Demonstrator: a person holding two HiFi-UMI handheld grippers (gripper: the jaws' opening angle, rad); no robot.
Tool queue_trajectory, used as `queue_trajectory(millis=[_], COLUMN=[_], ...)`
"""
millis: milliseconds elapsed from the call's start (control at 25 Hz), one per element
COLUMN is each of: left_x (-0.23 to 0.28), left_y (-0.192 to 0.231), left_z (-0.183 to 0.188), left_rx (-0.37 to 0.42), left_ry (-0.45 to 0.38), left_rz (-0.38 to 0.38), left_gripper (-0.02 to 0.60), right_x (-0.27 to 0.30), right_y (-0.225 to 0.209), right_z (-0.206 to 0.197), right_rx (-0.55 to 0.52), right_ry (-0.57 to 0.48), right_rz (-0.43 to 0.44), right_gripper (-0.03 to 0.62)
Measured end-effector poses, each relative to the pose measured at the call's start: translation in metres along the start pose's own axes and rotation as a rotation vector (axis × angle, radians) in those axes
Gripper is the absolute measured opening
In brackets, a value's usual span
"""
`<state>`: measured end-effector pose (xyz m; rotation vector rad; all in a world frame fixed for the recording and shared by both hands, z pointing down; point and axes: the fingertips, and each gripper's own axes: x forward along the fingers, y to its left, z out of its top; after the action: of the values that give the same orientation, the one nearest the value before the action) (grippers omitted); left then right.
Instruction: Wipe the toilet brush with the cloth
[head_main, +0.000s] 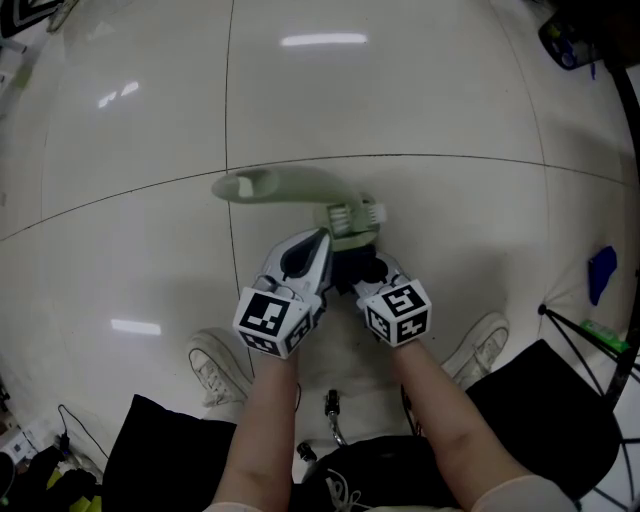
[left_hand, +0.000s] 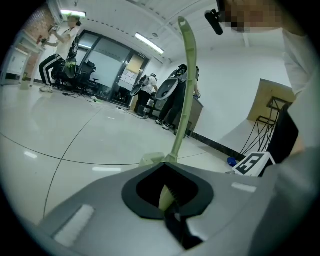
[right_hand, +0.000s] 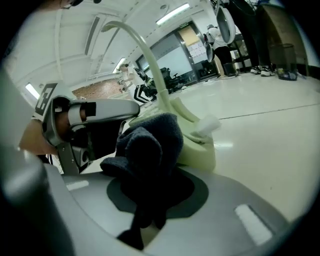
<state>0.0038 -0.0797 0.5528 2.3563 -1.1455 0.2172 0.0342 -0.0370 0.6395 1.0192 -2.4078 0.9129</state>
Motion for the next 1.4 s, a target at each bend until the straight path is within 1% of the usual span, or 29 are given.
queue_trajectory(millis=[120,200,400,520,600,640,680,720,840,920,1040,1120,1160,1400], left_x=[0.001,0.000,0.000,-0.001,-0.002,-0.002,-0.002,-0.003,-0.005,-0.008,-0.009,-0.008,-0.007,-0.007], left_y=[-0.001,-0.001,0.000,0.000,0.001,0.002,0.002,0.002,0.003,0.005,0.006,0.006,0.006,0.012], left_z=[-0.001,0.000,0.000,-0.001,-0.002,-0.001,-0.001,-0.001,-0.003,-0.006,-0.007,-0.006,-0.006,-0.004], left_rx=[0.002,-0.006,-0.023,-0.062,-0.101,-0.111,-0.113,-0.108,-0.092,-0.098,-0.131,-0.149,-0.156,-0.167], left_ry=[0.019,0.017,0.010,0.001,-0.007,-0.009,-0.008,-0.006,0.001,0.001,-0.016,-0.032,-0.038,-0.053], left_rz=[0.010,0.015,0.024,0.030,0.034,0.037,0.040,0.044,0.067,0.086,0.083,0.059,0.051,0.074], left_gripper=[0.006,0.006,0.006,0.006,0.006,0.006,0.006,0.006,0.006,0.006,0.006,0.006,0.006,0.006], right_x=[-0.008,-0.013,-0.025,-0.044,-0.055,-0.057,-0.057,-0.053,-0.029,-0.012,0.006,0.011,0.011,0.008], right_y=[-0.018,-0.028,-0.044,-0.065,-0.085,-0.095,-0.103,-0.109,-0.119,-0.122,-0.116,-0.118,-0.118,-0.112], right_z=[-0.004,-0.006,-0.008,-0.007,-0.002,0.004,0.012,0.020,0.043,0.055,0.064,0.061,0.059,0.047], right_rx=[0.064,0.094,0.152,0.154,0.175,0.190,0.203,0.217,0.285,0.322,0.284,0.263,0.269,0.363], right_ry=[0.009,0.015,0.025,0.039,0.038,0.035,0.035,0.040,0.077,0.116,0.210,0.252,0.260,0.228], right_rz=[-0.035,-0.056,-0.068,-0.126,-0.172,-0.181,-0.174,-0.150,-0.032,0.039,0.121,0.136,0.141,0.169], right_gripper=[0.078,0.080,0.077,0.075,0.074,0.074,0.074,0.074,0.074,0.074,0.074,0.074,0.074,0.072])
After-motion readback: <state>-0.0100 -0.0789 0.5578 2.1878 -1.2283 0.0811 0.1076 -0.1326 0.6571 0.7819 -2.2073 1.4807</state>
